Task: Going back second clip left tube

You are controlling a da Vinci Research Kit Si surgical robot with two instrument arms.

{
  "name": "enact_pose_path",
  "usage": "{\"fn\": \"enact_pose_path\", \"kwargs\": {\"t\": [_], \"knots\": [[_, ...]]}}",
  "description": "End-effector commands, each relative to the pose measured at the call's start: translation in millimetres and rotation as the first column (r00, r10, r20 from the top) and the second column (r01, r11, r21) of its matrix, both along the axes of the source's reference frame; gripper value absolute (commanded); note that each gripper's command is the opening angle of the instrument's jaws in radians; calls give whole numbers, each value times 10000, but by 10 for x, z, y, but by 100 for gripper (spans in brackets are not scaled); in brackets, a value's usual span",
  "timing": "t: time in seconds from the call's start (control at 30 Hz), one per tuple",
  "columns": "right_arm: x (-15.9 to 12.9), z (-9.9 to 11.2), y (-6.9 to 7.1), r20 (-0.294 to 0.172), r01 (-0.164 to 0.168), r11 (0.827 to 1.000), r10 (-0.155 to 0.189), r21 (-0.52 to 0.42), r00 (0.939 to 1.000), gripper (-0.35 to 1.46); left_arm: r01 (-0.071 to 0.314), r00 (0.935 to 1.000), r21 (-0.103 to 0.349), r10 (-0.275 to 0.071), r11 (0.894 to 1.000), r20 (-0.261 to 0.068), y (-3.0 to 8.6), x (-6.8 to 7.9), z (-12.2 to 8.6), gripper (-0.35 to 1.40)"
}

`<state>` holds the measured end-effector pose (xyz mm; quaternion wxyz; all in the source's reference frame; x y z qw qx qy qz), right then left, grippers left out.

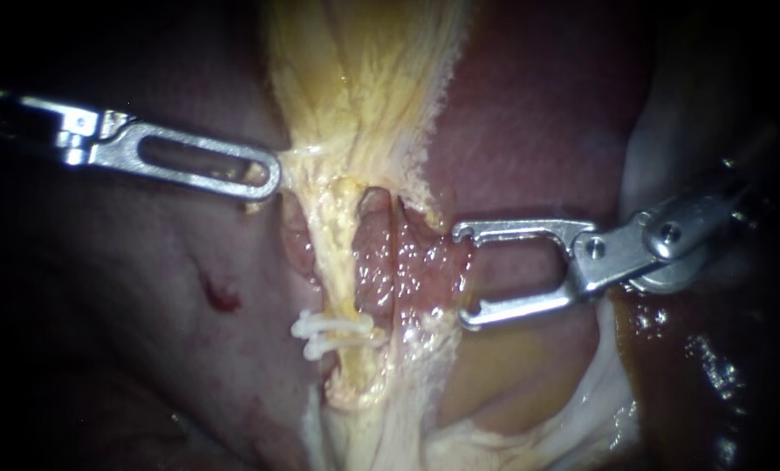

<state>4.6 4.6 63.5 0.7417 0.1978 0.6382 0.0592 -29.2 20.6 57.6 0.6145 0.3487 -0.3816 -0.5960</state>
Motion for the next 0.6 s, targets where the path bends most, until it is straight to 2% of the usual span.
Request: {"fn": "enact_pose_path", "kwargs": {"t": [0.03, 0.27, 0.6], "knots": [[-1, 1, 1, 4, -14, 10000, 14, 14, 10000, 50, 7, 10000, 5, -7, 10000, -5, 0, 0, 0, -35], [-7, 3, 5, -3, -7, 10000, 7, -79, 10000, 50, -142, 9999, -268, 142, 9995, 0, -2, -7, 6, -35], [-9, 4, 6, -1, -5, 10000, 5, -78, 10000, 50, -500, 9986, -717, 510, 9962, 122, -14, -37, 44, -35]]}}
